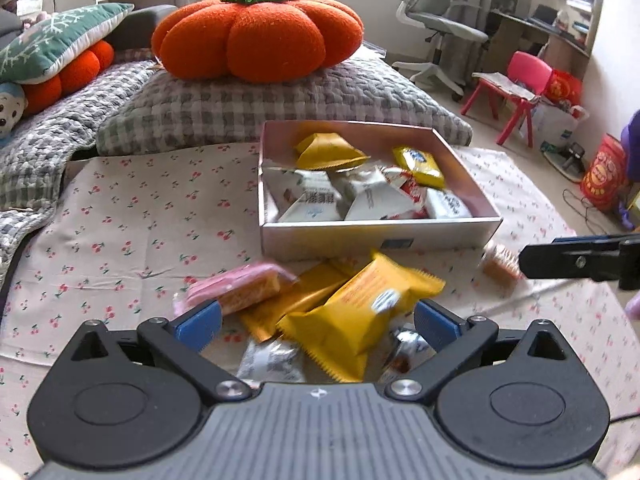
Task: Organize snacks
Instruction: 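Withdraw both grippers from the box back over the snack pile, then grasp a clear orange-label packet with the left gripper while the right grasps a silver truffle packet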
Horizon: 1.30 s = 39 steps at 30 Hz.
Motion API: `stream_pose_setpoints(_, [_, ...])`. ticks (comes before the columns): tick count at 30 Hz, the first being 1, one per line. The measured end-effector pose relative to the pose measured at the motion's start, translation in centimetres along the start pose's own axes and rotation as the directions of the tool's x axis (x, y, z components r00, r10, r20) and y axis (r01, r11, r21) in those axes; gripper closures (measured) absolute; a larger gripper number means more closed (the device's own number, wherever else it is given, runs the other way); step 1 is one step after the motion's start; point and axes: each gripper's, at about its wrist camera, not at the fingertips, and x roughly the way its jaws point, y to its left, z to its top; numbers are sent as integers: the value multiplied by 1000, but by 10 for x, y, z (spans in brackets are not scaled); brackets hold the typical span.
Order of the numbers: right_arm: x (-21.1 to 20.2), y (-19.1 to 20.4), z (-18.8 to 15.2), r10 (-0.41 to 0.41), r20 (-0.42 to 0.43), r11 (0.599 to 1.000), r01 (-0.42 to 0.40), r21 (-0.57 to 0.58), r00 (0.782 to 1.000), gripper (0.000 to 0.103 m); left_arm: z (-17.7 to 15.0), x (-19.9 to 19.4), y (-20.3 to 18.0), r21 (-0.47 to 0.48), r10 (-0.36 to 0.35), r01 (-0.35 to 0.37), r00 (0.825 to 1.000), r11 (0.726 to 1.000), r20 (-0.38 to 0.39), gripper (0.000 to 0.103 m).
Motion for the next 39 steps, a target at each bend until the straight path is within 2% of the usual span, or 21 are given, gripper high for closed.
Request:
stream_pose_setpoints(12, [9,13,-28,-37,-29,990,32,-137,999,9,-31,-1,27,-6,-6,7,1000,1000,27,1])
stream_pose_setpoints(16, [13,21,-37,-42,-28,974,35,-223,999,9,-41,2,29,23,2,-2,999,1000,36,1])
stream_pose_setpoints(21, [20,36,-54,-42,-17,927,32,-373,999,9,-50,11,30,75,9,-13,999,997,44,1])
stream_pose_setpoints(27, [31,48,-67,-26,-2,867,22,-497,1000,9,-55,20,32,84,-9,5,999,996,52,3])
stream_pose_setpoints(39, [52,74,-87,18,13,702,-3,-713,1000,10,-54,34,37,76,-48,45,998,996,44,28])
